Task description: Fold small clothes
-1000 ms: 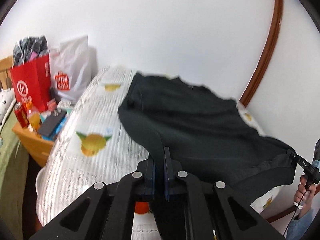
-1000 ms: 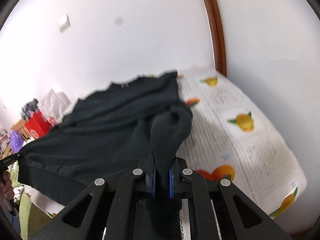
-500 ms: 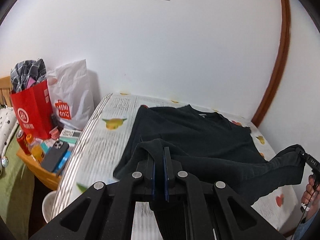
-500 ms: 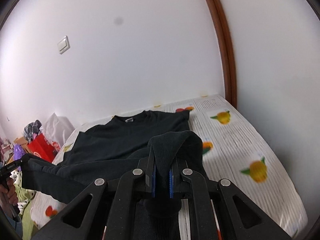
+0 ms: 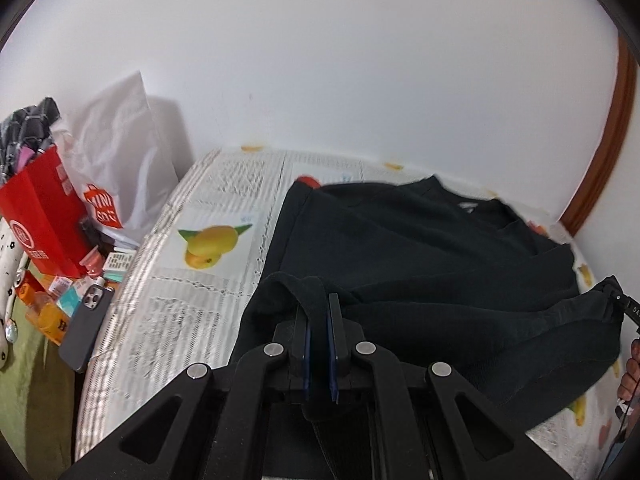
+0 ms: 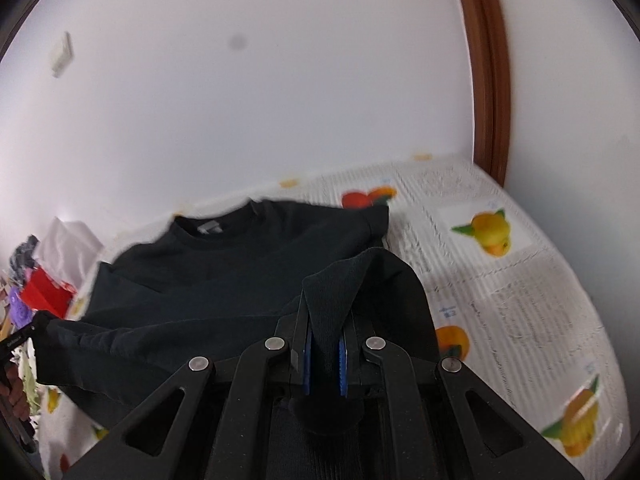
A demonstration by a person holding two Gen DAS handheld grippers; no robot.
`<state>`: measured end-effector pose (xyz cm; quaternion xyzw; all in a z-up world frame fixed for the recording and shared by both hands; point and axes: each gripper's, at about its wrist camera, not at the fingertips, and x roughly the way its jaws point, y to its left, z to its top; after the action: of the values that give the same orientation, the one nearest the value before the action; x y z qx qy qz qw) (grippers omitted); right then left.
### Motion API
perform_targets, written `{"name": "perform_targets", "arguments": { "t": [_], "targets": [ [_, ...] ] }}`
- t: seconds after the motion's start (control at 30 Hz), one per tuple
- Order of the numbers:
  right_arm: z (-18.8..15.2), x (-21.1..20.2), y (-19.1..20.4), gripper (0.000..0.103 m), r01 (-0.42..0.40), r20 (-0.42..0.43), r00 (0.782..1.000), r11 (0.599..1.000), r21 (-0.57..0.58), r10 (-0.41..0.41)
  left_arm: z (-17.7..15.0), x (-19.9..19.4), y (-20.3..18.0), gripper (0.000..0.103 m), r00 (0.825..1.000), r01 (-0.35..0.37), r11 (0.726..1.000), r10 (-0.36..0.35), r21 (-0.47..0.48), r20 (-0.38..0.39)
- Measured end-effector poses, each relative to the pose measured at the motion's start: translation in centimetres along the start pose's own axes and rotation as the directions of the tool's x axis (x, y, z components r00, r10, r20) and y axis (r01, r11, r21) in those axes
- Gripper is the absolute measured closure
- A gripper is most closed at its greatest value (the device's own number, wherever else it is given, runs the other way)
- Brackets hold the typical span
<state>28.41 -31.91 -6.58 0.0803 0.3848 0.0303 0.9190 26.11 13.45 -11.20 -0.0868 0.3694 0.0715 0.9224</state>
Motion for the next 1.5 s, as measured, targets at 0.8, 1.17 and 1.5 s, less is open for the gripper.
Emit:
{"name": "perform_targets", "arguments": {
  "t": [0.8, 1.17, 1.5],
  "targets": [
    [-4.8, -3.7, -5.1, 0.054, 0.096, -0.114, 0.989, 0.994, 0.048, -0.090, -4.2, -2.2, 5.7, 0.052, 0.998, 0.034, 0.999, -0.035, -0.015, -0.052],
    [-6.6, 0.1, -6.2, 0.058, 0.000, -0.207, 0.978, 0.987, 0.159, 0.033, -6.5, 1.0, 6.8, 0.054, 0.979, 0.116, 0.991, -0.125, -0.065, -0.162],
    [-6.7, -2.0, -4.6, 0.090, -0.057, -0.191, 0.979, 0.995, 0.084, 0.072, -6.6, -0.7, 5.7, 0.091, 0.982, 0.111, 0.994, -0.112, -0.014, -0.151]
  ]
}}
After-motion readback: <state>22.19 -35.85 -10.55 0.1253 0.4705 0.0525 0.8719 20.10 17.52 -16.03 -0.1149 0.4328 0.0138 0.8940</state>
